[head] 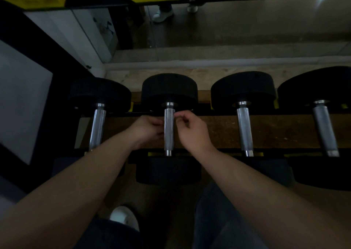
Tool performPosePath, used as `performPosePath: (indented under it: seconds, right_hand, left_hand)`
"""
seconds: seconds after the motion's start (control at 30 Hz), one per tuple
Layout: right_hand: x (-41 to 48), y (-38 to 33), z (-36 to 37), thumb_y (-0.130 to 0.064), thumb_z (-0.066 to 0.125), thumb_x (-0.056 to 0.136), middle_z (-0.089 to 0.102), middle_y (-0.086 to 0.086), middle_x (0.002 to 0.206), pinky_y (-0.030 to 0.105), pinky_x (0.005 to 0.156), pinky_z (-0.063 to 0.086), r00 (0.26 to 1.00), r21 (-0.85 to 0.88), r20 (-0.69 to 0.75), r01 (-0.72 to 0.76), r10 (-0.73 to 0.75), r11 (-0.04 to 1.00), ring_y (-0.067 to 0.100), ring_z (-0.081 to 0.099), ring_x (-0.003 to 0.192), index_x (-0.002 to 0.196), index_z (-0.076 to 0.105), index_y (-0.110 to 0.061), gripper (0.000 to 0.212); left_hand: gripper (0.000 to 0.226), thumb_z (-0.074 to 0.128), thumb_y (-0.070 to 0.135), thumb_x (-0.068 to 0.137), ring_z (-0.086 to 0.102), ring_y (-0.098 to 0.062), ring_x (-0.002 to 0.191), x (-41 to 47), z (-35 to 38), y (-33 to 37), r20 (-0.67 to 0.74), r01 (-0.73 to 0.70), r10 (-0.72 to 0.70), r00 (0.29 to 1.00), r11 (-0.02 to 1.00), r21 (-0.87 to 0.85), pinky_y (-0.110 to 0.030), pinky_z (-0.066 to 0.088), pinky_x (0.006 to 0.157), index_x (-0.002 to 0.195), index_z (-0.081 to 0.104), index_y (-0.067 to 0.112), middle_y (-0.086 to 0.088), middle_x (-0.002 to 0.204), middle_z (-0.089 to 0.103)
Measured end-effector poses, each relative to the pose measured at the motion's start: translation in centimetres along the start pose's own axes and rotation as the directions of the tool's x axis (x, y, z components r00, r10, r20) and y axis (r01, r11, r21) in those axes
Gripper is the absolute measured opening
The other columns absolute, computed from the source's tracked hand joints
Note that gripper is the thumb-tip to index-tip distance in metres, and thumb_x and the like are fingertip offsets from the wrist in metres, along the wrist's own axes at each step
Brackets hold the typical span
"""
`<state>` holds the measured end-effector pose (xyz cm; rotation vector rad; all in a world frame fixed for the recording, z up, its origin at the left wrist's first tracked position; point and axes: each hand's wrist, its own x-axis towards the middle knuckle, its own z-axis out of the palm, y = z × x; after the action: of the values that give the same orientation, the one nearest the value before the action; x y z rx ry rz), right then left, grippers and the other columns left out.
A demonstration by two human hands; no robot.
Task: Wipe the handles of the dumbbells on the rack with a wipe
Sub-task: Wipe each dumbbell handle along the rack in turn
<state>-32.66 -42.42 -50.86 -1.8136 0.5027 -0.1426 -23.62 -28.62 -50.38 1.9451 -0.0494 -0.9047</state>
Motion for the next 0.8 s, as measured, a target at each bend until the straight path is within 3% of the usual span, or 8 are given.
performPosePath:
  seconds: [0.1, 0.13, 0.27, 0.37, 0.5, 0.6, 0.7, 0.8]
  right_hand:
    - [-0.2, 0.0, -0.2, -0.017, 0.054, 0.1, 0.064, -0.012, 0.097, 0.017, 0.066, 0.046, 0.999, -0.041, 0.039, 0.006, -0.005, 0.999, 0.003, 0.063, 0.081, 0.122, 0.061, -0.032, 0.028]
    - [-0.3, -0.1, -0.3, -0.014, 0.055, 0.098, 0.063, -0.013, 0.094, 0.014, 0.065, 0.044, 0.998, -0.073, 0.059, 0.014, -0.01, 0.997, 0.001, 0.062, 0.081, 0.124, 0.059, -0.031, 0.031]
    - [-0.7, -0.1, -0.8, -0.022, 0.065, 0.094, 0.061, -0.013, 0.088, 0.007, 0.057, 0.038, 0.993, -0.097, 0.111, 0.056, -0.045, 0.994, -0.004, 0.057, 0.076, 0.126, 0.055, -0.03, 0.034]
    - [-0.5, 0.0, -0.8, -0.028, 0.068, 0.093, 0.061, -0.014, 0.087, 0.011, 0.059, 0.041, 0.992, -0.093, 0.116, 0.066, -0.055, 0.993, -0.003, 0.059, 0.076, 0.125, 0.053, -0.032, 0.036]
    - [-0.5, 0.3, -0.5, -0.015, 0.067, 0.09, 0.061, -0.011, 0.086, 0.021, 0.065, 0.053, 0.991, -0.156, 0.112, 0.094, -0.077, 0.983, 0.004, 0.063, 0.079, 0.132, 0.051, -0.03, 0.048]
    - [-0.6, 0.5, -0.6, -0.02, 0.071, 0.089, 0.061, -0.012, 0.087, 0.018, 0.061, 0.048, 0.988, -0.125, 0.136, 0.085, -0.068, 0.989, 0.001, 0.06, 0.077, 0.133, 0.05, -0.031, 0.05]
    - [-0.7, 0.3, -0.8, -0.023, 0.068, 0.092, 0.06, -0.013, 0.09, 0.015, 0.058, 0.044, 0.99, -0.083, 0.13, 0.065, -0.054, 0.994, 0.0, 0.06, 0.078, 0.132, 0.053, -0.032, 0.044]
    - [-0.9, 0.4, -0.9, -0.025, 0.066, 0.095, 0.06, -0.015, 0.096, 0.016, 0.063, 0.046, 0.991, -0.041, 0.122, 0.063, -0.057, 0.997, 0.001, 0.061, 0.083, 0.133, 0.055, -0.033, 0.04]
  left_hand:
    - [0.012, 0.071, 0.013, 0.089, 0.069, -0.005, 0.081, -1.9, -0.3, -0.9, 0.07, 0.031, -0.067, 0.995, 0.904, 0.427, -0.017, 0.053, 0.066, 0.099, 0.076, 0.018, 0.004, 0.089, 0.075]
    - [0.013, 0.072, 0.012, 0.088, 0.069, -0.006, 0.084, -2.2, -0.3, -1.1, 0.048, 0.03, -0.056, 0.997, 0.906, 0.422, -0.019, 0.053, 0.07, 0.098, 0.077, 0.019, 0.004, 0.091, 0.075]
    - [0.013, 0.071, 0.005, 0.088, 0.072, -0.016, 0.09, -2.5, 0.9, 0.0, -0.26, -0.091, 0.066, 0.963, 0.992, -0.085, -0.022, 0.059, 0.076, 0.096, 0.075, 0.014, -0.007, 0.097, 0.076]
    - [0.012, 0.075, 0.012, 0.086, 0.072, -0.014, 0.089, -3.2, 1.3, 0.2, -0.304, -0.129, 0.14, 0.942, 0.99, 0.055, -0.027, 0.058, 0.084, 0.096, 0.077, 0.018, -0.001, 0.092, 0.077]
    - [0.018, 0.082, 0.013, 0.078, 0.07, -0.009, 0.085, -5.3, 1.2, -1.0, -0.23, 0.007, 0.051, 0.972, 0.969, 0.245, -0.024, 0.055, 0.083, 0.095, 0.078, 0.019, 0.001, 0.091, 0.076]
    - [0.009, 0.079, 0.014, 0.082, 0.073, -0.014, 0.083, -5.0, 1.7, -0.1, -0.345, -0.04, 0.076, 0.936, 0.993, 0.111, -0.032, 0.059, 0.085, 0.089, 0.076, 0.02, -0.003, 0.089, 0.076]
    - [0.01, 0.074, 0.02, 0.087, 0.068, -0.006, 0.08, -3.7, 2.2, 1.9, -0.498, -0.103, 0.146, 0.855, 0.988, 0.113, -0.02, 0.054, 0.074, 0.088, 0.073, 0.03, 0.006, 0.085, 0.073]
    - [0.009, 0.071, 0.022, 0.09, 0.063, 0.003, 0.074, -3.2, 2.3, 3.1, -0.493, -0.163, 0.206, 0.845, 0.978, 0.129, -0.011, 0.049, 0.066, 0.096, 0.074, 0.027, 0.01, 0.083, 0.07]
